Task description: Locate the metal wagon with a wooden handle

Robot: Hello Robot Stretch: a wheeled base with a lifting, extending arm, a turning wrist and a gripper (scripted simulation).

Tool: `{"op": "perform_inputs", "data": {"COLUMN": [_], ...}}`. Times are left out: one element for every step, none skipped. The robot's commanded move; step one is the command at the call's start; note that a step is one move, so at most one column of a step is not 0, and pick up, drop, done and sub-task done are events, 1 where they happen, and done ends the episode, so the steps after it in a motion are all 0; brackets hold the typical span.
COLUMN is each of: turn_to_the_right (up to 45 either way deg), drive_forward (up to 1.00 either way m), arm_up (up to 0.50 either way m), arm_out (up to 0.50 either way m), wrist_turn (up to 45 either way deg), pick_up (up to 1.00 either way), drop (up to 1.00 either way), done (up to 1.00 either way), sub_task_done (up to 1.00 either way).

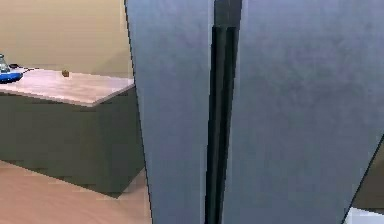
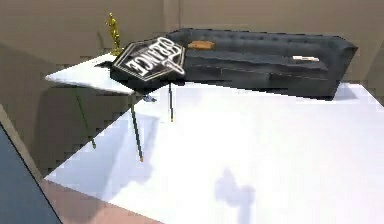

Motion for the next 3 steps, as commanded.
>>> {"op": "perform_inputs", "data": {"turn_to_the_right": [0.0, -45.0, -21.0], "drive_forward": [0.20, 0.00, 0.00], "arm_up": [0.00, 0.00, 0.00], "arm_out": [0.00, 0.00, 0.00], "wrist_turn": [0.0, 0.0, 0.0], "pick_up": [0.00, 0.00, 0.00], "drop": [0.00, 0.00, 0.00], "done": [0.00, 0.00, 0.00], "sub_task_done": [0.00, 0.00, 0.00]}}
